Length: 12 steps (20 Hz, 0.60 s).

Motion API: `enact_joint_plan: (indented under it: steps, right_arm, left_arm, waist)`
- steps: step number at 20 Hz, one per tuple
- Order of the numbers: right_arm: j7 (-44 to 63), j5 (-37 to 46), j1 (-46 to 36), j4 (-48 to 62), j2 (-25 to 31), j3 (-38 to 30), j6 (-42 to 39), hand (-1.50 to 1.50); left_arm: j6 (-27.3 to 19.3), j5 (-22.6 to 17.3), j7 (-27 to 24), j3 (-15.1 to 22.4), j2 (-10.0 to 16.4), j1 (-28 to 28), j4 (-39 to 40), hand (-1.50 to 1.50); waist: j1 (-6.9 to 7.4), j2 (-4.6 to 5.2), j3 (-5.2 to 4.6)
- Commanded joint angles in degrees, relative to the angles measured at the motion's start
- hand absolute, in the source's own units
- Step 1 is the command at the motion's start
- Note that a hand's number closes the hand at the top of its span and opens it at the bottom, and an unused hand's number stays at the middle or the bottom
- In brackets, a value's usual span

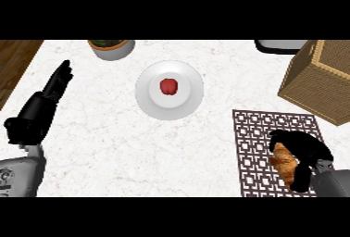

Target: Pick the croissant from the placemat and place it in the basket

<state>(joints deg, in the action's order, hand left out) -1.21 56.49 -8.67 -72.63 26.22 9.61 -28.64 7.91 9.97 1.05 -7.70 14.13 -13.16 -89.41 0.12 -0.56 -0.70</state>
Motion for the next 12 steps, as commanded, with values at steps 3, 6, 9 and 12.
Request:
enact_joint_plan:
  steps: [3, 6, 9, 12]
  right_arm:
    - [-1.8, 3.9, 0.1, 2.7, -3.2, 2.1, 6.1, 1.5]
    - [-6.9, 2.7, 1.6, 5.6, 3.2, -4.7, 12.1, 1.5]
    - [-7.2, -2.5, 1.3, 11.7, 14.7, -19.7, 13.4, 1.5]
    - [-5.9, -5.1, 0.0, 18.2, 20.0, -28.5, 16.2, 1.5]
  left_arm:
    - [-1.3, 1.2, 2.7, 1.3, -1.7, 0.0, -2.6, 0.0]
    - [-1.1, 1.0, -1.1, 0.3, -1.3, 0.5, 0.4, 0.0]
    - [-0.8, 0.2, 0.5, -0.8, -0.3, 0.9, -1.9, 0.0]
    - [-0.5, 0.1, -0.6, -0.7, -0.3, 1.9, -1.9, 0.0]
  waist:
    - [0.07, 0.55, 0.72]
    - [-0.2, 0.67, 0.74]
    - [-1.66, 0.99, 1.12]
    - [-1.67, 1.41, 1.31]
